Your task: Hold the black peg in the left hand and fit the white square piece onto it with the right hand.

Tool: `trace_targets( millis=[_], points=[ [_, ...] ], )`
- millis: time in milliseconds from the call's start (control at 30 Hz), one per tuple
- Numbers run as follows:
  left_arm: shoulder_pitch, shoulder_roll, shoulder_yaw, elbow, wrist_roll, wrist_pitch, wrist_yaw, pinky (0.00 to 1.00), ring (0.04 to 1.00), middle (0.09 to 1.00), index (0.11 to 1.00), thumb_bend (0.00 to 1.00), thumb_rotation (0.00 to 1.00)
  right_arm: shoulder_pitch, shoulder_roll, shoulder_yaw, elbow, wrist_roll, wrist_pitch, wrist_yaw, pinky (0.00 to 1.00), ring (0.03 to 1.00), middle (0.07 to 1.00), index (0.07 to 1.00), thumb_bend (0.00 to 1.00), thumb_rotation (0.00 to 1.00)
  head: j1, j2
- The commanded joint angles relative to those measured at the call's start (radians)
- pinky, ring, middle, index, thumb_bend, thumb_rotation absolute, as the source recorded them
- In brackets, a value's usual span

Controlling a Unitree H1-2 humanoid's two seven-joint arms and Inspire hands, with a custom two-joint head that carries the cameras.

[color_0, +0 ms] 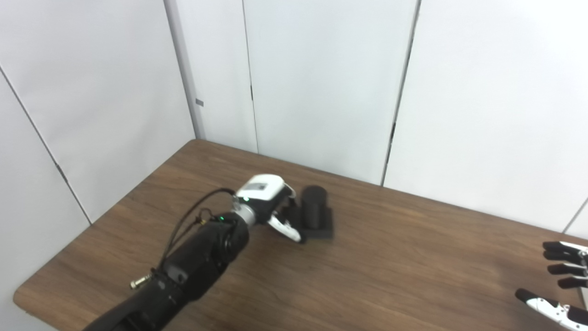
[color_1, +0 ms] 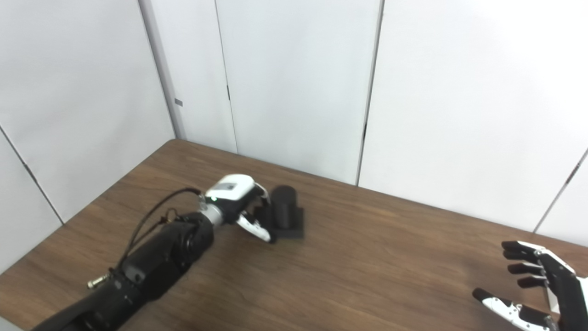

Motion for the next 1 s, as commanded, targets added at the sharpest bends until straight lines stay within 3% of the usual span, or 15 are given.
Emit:
trace_targets(
  millis=[0,233,467,767,967],
  points=[
    [-0.001,0.002,-0.03,-0.016,0.005,-0.043,-0.023,0.74,0.856,0.837,0.486,0.52,0.07,-0.039,0.0,0.0,-0.02,-0.009,-0.02,-0.012,0.57,0.634,0.683,0.685,0.6,0.0,-0.022,0.005],
    [0.007,-0.027,-0.094,-0.05,0.011,-0.173,-0.026,0.73,0.861,0.837,0.489,0.52,0.07,-0.043,0.012,-0.005,0.008,0.009,-0.03,-0.011,0.6,0.66,0.711,0.709,0.59,0.0,-0.118,0.024],
    [0.01,-0.076,-0.153,-0.062,0.026,-0.273,-0.02,0.74,0.846,0.823,0.49,0.52,0.07,-0.047,-0.009,-0.003,0.111,0.016,-0.144,-0.044,0.6,0.657,0.705,0.701,0.59,0.0,-0.201,0.042],
    [-0.008,-0.179,-0.222,-0.006,0.066,-0.29,-0.018,0.73,0.841,0.811,0.49,0.52,0.07,-0.057,0.001,0.014,0.16,-0.004,-0.198,-0.067,0.59,0.651,0.7,0.698,0.58,0.0,-0.284,0.069],
    [-0.028,-0.2,-0.268,0.042,0.111,-0.283,-0.026,0.71,0.862,0.827,0.491,0.52,0.07,-0.056,0.014,0.017,0.15,-0.009,-0.186,-0.07,0.6,0.647,0.702,0.703,0.58,0.02,-0.347,0.077]
  ],
)
